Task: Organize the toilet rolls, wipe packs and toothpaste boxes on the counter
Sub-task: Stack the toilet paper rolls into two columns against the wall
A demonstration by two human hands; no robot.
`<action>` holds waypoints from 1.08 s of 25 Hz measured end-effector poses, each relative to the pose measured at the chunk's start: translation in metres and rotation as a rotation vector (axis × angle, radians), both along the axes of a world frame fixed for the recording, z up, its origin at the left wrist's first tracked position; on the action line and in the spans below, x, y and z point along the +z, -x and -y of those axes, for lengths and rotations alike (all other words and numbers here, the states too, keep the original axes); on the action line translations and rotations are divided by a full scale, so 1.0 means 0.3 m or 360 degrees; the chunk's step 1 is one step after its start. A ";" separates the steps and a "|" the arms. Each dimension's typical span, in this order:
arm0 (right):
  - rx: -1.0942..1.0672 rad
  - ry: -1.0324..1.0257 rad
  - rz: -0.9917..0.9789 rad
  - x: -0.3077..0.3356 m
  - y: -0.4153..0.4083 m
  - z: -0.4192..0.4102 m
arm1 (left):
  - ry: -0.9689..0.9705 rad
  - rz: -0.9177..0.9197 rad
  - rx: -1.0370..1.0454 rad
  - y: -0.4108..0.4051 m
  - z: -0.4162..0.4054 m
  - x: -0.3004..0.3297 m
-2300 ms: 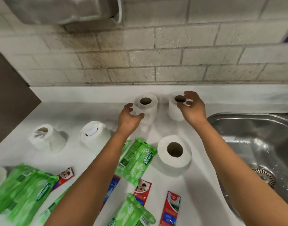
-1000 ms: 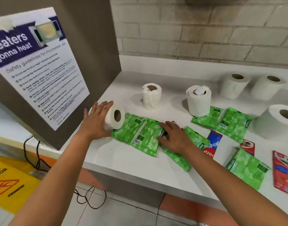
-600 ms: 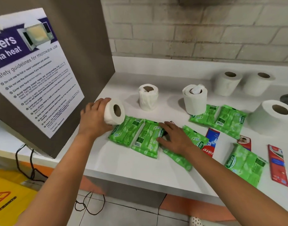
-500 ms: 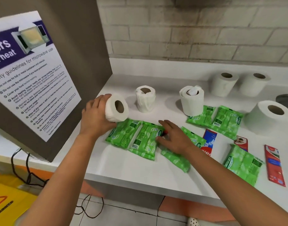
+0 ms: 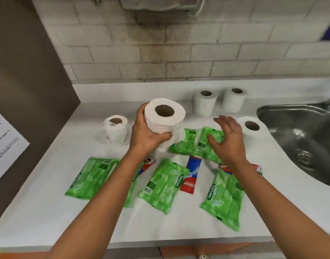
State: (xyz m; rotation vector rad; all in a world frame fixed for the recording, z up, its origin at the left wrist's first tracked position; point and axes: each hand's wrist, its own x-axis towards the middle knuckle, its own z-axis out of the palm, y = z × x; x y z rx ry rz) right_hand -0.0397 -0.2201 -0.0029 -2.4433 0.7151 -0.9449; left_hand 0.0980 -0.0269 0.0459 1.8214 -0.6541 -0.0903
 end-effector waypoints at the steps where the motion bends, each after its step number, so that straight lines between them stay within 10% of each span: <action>1: -0.0110 0.0038 0.0005 -0.013 0.032 0.052 | 0.0007 -0.0021 -0.0040 0.015 0.047 -0.004; 12: -0.0481 -0.0942 0.0206 -0.136 0.163 0.358 | 0.0037 -0.0231 -0.0304 0.116 0.382 -0.009; 27: -0.0444 -0.0849 0.0898 0.092 0.025 0.502 | 0.0221 -0.0389 -0.0111 0.027 0.593 -0.004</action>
